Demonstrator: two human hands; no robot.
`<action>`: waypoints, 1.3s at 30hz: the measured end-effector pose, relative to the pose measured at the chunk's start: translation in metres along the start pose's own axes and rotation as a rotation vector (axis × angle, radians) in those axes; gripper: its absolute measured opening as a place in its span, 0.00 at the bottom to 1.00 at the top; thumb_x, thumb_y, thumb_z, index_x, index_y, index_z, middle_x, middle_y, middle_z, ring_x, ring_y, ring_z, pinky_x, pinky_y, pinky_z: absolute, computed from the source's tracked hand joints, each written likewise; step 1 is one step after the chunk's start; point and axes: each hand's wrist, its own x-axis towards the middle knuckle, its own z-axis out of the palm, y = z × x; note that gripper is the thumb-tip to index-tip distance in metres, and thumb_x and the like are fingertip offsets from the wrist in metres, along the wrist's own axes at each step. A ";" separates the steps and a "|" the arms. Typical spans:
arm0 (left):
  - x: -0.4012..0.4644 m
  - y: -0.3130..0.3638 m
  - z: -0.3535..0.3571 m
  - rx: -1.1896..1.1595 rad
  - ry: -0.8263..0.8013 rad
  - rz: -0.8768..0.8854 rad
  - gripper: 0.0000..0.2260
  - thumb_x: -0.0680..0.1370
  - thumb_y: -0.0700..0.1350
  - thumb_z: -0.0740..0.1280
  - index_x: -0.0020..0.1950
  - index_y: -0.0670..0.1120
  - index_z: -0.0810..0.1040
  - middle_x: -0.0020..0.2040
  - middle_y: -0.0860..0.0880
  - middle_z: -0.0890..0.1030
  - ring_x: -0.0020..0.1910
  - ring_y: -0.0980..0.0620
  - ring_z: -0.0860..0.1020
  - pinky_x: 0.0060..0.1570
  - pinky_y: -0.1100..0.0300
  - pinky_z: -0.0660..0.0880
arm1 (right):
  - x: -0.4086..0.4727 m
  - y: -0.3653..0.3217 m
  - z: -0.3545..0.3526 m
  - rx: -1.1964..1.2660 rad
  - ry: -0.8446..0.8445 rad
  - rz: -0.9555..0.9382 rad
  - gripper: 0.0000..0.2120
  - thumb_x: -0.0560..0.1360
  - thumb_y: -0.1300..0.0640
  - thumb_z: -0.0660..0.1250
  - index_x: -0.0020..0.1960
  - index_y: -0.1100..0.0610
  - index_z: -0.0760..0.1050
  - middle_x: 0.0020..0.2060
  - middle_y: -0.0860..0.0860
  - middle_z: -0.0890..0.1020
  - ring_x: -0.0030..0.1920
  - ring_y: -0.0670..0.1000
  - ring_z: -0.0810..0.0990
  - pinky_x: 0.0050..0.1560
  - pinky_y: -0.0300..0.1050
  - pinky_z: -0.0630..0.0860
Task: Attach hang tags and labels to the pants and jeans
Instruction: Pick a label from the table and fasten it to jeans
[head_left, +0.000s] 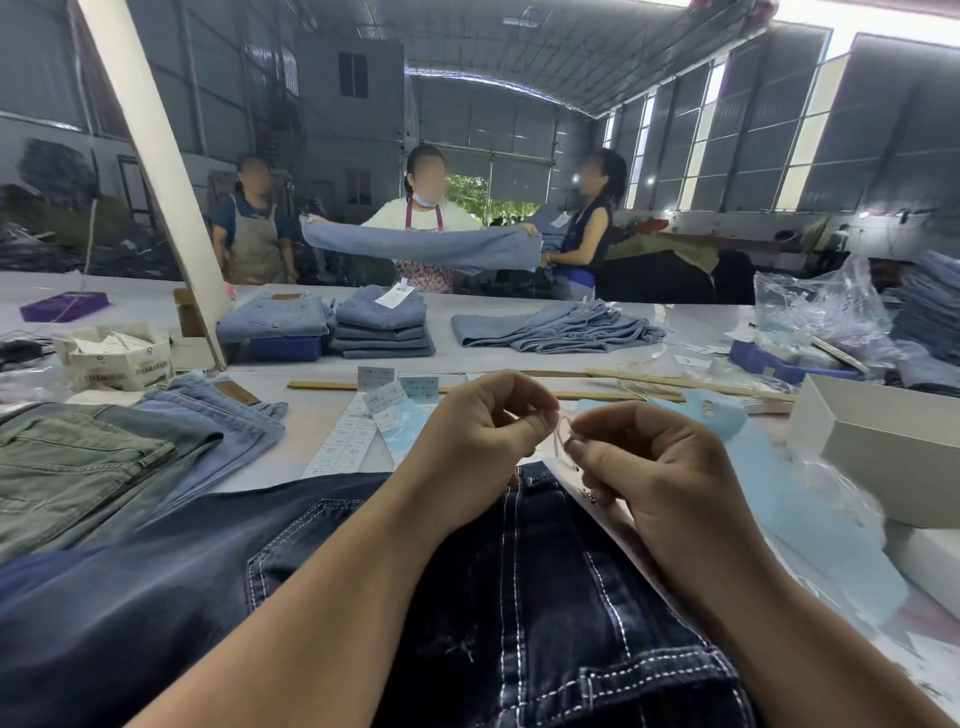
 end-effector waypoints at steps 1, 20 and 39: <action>0.000 0.000 0.000 0.001 0.003 0.000 0.07 0.77 0.39 0.71 0.41 0.50 0.81 0.30 0.56 0.77 0.25 0.57 0.71 0.27 0.63 0.70 | 0.000 0.000 0.000 -0.001 0.011 -0.006 0.07 0.72 0.65 0.73 0.40 0.54 0.83 0.27 0.49 0.80 0.27 0.46 0.74 0.29 0.35 0.72; 0.001 0.001 -0.002 -0.215 -0.043 -0.020 0.03 0.70 0.41 0.68 0.39 0.49 0.81 0.42 0.44 0.84 0.34 0.56 0.77 0.28 0.62 0.73 | 0.002 0.002 -0.001 0.035 0.030 0.035 0.06 0.77 0.59 0.69 0.43 0.51 0.81 0.36 0.58 0.83 0.28 0.53 0.74 0.28 0.45 0.71; -0.001 0.004 0.001 -0.147 -0.132 -0.077 0.09 0.74 0.38 0.66 0.43 0.50 0.83 0.38 0.51 0.79 0.32 0.58 0.73 0.28 0.62 0.71 | 0.003 0.003 -0.001 0.078 0.018 0.013 0.08 0.78 0.64 0.66 0.43 0.55 0.81 0.36 0.55 0.84 0.28 0.49 0.75 0.26 0.38 0.72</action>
